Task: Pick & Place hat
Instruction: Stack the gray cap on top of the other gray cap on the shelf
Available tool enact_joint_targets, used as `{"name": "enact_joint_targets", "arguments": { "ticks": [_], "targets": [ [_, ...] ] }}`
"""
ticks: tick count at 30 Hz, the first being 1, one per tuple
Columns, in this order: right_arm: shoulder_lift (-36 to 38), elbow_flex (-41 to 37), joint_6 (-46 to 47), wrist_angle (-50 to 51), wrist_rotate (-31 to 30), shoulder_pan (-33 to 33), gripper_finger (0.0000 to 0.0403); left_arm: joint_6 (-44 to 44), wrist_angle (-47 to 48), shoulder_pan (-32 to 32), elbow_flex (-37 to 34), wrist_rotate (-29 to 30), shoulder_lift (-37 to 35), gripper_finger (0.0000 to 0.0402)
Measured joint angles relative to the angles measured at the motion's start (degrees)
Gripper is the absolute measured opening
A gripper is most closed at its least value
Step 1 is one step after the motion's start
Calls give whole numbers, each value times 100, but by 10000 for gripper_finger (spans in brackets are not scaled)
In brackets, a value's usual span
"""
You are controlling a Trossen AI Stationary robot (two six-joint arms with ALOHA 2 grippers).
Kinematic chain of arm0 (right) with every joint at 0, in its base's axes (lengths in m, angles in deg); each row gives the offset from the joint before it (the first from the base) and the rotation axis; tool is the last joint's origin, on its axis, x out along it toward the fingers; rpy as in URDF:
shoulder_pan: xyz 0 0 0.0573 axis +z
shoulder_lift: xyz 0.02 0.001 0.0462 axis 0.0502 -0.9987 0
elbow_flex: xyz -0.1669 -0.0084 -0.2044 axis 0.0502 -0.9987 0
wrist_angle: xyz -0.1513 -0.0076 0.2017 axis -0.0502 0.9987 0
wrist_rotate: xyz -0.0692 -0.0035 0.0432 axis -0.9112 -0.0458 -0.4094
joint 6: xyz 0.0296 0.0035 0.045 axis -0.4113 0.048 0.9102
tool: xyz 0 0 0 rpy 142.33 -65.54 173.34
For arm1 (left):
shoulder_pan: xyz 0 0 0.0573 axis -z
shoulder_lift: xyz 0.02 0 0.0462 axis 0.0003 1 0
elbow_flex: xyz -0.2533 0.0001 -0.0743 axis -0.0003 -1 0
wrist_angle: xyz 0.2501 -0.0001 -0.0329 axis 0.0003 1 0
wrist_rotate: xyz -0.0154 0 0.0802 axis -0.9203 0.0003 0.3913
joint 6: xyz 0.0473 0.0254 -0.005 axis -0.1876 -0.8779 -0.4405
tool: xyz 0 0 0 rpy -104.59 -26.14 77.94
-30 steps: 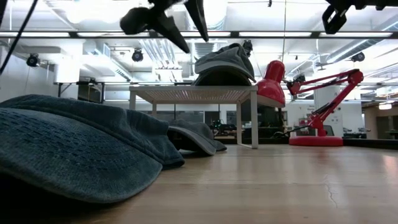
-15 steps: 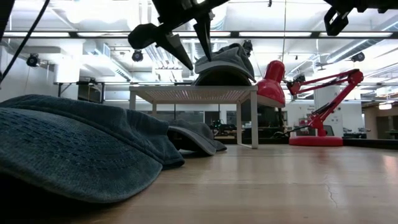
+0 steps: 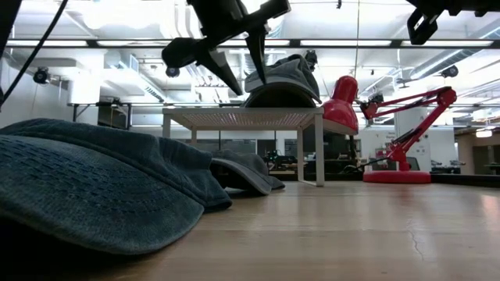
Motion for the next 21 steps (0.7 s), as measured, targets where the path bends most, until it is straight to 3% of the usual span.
{"name": "enact_joint_targets", "arguments": {
  "ticks": [12,21],
  "targets": [
    [0,0,0,6,-2,0,28,103,100,-41,-258,-52,2,312],
    [0,0,0,6,-4,0,28,1210,-283,-128,-910,-156,9,315]
  ]
}}
